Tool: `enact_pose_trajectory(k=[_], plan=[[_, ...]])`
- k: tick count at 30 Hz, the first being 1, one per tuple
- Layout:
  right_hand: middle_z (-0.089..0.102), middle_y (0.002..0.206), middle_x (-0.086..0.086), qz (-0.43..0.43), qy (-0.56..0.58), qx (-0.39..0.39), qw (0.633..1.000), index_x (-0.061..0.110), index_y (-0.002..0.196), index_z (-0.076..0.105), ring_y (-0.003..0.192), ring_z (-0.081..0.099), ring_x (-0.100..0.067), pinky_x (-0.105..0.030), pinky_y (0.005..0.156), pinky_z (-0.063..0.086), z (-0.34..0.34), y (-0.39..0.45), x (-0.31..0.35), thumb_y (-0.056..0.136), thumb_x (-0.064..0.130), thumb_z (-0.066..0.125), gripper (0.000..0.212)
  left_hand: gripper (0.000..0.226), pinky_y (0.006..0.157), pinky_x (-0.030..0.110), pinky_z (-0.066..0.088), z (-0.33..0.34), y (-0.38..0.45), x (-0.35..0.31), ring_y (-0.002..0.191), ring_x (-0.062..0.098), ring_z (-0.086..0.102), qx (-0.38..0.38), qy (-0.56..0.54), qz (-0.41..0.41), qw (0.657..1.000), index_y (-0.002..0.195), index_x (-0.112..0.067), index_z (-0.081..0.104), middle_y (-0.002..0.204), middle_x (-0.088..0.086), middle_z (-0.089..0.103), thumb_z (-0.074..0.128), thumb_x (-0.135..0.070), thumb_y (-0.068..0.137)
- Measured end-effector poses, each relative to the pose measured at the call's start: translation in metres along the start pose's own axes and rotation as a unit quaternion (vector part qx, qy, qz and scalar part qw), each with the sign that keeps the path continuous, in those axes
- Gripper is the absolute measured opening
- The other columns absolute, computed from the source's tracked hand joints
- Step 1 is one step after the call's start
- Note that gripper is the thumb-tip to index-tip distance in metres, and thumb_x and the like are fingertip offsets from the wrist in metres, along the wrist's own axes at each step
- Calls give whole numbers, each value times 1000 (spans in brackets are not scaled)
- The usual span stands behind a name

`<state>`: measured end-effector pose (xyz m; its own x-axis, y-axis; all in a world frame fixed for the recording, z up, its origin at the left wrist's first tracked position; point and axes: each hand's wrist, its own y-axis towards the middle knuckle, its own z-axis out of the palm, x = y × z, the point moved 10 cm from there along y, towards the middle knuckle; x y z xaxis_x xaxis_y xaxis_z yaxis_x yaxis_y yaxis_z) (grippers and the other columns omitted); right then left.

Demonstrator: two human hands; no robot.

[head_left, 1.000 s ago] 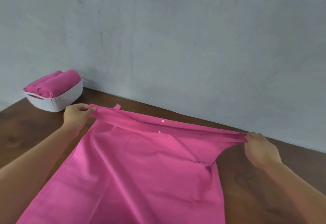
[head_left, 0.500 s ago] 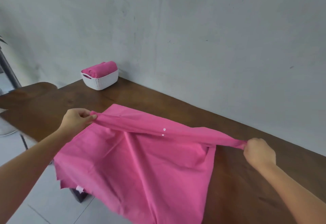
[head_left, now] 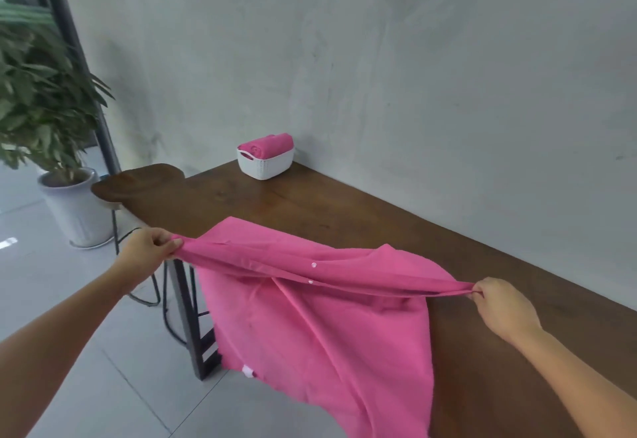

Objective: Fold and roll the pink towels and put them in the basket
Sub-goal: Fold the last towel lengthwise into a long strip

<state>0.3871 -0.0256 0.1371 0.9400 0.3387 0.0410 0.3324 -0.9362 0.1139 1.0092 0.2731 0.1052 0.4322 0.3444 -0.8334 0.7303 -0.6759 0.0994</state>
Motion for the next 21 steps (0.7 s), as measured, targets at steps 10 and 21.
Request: enact_pose_trajectory(k=[10, 21], plan=[[52, 83, 8, -86, -10, 32, 996, 25, 75, 64, 92, 65, -23, -34, 68, 48, 25, -75, 185, 98, 23, 57, 24, 17, 62, 30, 41, -193, -102, 119, 67, 28, 57, -113, 36, -95, 988, 73, -5, 71, 72, 16, 69, 74, -12, 88], [59, 85, 2, -120, -10, -36, 992, 17, 85, 71, 88, 63, -24, -32, 63, 38, -10, -138, 303, 99, 19, 55, 22, 11, 68, 30, 42, -315, -165, 198, 79, 27, 62, -154, 14, -112, 982, 79, -5, 73, 79, 10, 70, 72, -10, 89]])
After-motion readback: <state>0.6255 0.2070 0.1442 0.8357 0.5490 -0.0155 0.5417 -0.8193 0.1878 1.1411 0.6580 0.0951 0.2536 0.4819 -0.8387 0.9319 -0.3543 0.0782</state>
